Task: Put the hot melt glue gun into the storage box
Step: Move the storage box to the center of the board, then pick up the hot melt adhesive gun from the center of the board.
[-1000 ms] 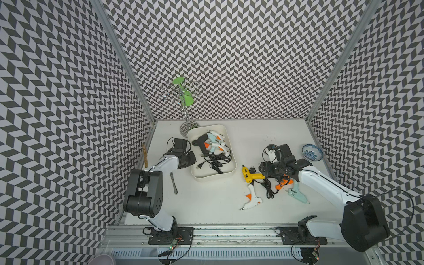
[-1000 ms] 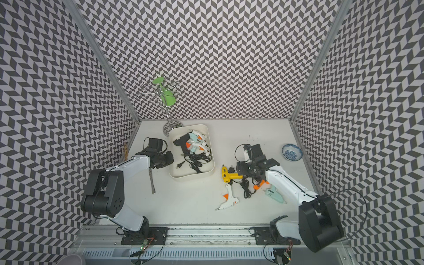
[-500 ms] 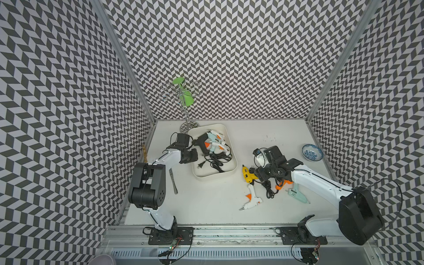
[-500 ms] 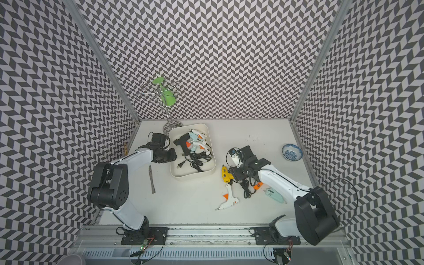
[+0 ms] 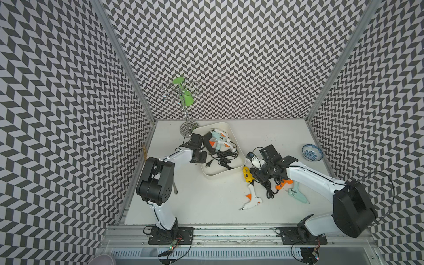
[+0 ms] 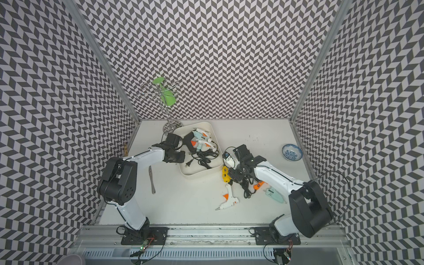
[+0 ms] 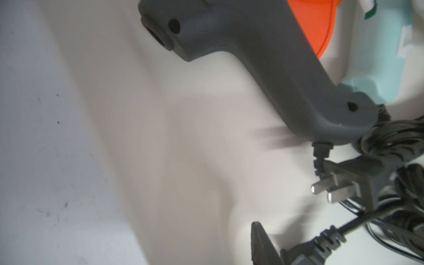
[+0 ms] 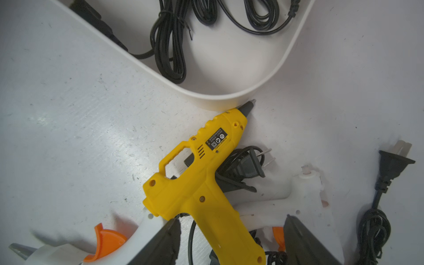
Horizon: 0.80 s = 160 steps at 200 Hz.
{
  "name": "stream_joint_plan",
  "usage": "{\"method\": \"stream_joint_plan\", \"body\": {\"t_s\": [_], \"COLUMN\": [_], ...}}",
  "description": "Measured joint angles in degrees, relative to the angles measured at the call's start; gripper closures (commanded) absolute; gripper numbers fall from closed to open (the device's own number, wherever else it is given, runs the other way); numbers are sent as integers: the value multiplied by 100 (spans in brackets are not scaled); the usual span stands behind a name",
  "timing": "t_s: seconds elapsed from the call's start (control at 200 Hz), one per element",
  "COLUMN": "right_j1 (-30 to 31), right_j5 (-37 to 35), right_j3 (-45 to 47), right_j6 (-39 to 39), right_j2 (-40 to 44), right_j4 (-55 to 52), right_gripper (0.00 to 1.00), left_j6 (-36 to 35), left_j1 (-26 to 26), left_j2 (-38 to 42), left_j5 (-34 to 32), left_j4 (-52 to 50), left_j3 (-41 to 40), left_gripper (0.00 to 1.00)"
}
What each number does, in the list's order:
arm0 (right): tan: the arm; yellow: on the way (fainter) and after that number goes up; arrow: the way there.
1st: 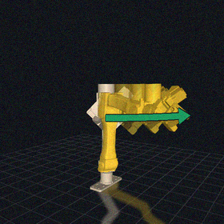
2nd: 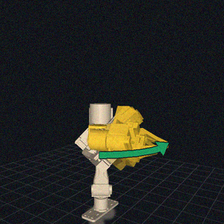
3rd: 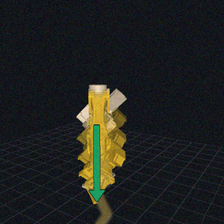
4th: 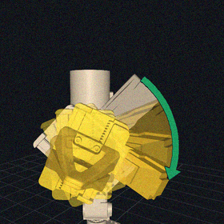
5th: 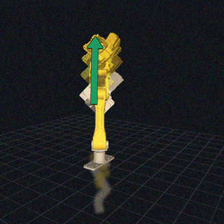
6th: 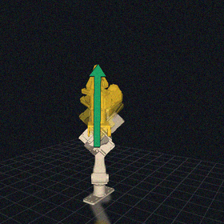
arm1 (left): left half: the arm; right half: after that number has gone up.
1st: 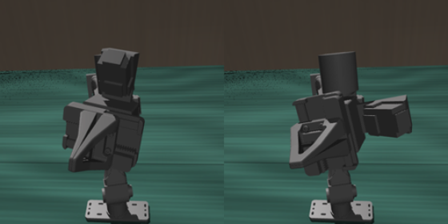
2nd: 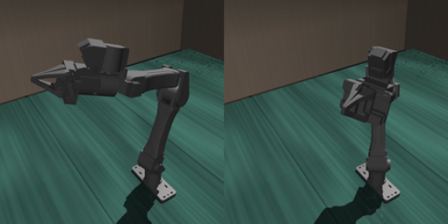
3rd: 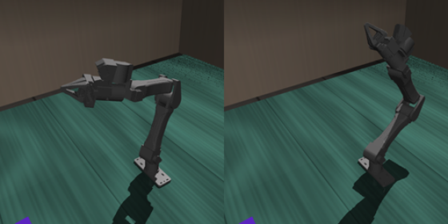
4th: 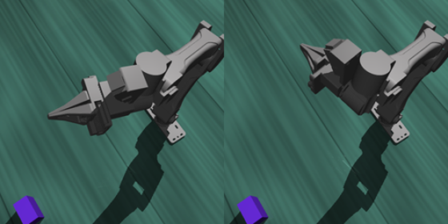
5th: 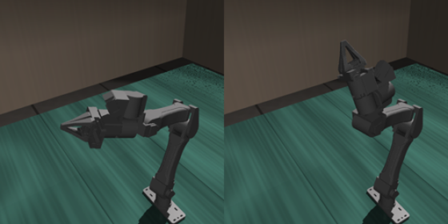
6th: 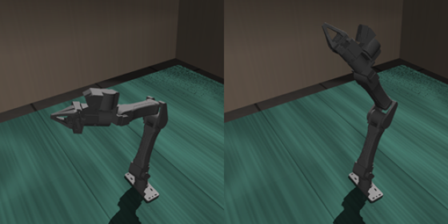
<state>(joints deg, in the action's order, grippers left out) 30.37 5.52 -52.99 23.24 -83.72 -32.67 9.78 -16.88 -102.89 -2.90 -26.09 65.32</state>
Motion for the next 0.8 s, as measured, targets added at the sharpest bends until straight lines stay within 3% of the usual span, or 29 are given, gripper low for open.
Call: {"method": "stream_joint_plan", "body": {"t_s": [0.185,0.375,0.596,0.801], "right_j1": [33,37,37,76], "right_j5": [24,-63,-140,-127], "right_j3": [2,103,197,219], "right_j6": [85,101,94,57], "right_j2": [-114,-125,-376,-420], "right_j4": [-162,-149,-17,101], "right_gripper": [27,29,35,47], "left_j6": [190,632,588,317], "left_j1": [28,319,470,468], "left_j2": [-17,-17,-20,-20], "left_j5": [-79,426,664,361], "left_j4": [-153,-149,-138,-144], "left_j3": [179,157,157,164], "left_gripper": [64,65,82,91]}}
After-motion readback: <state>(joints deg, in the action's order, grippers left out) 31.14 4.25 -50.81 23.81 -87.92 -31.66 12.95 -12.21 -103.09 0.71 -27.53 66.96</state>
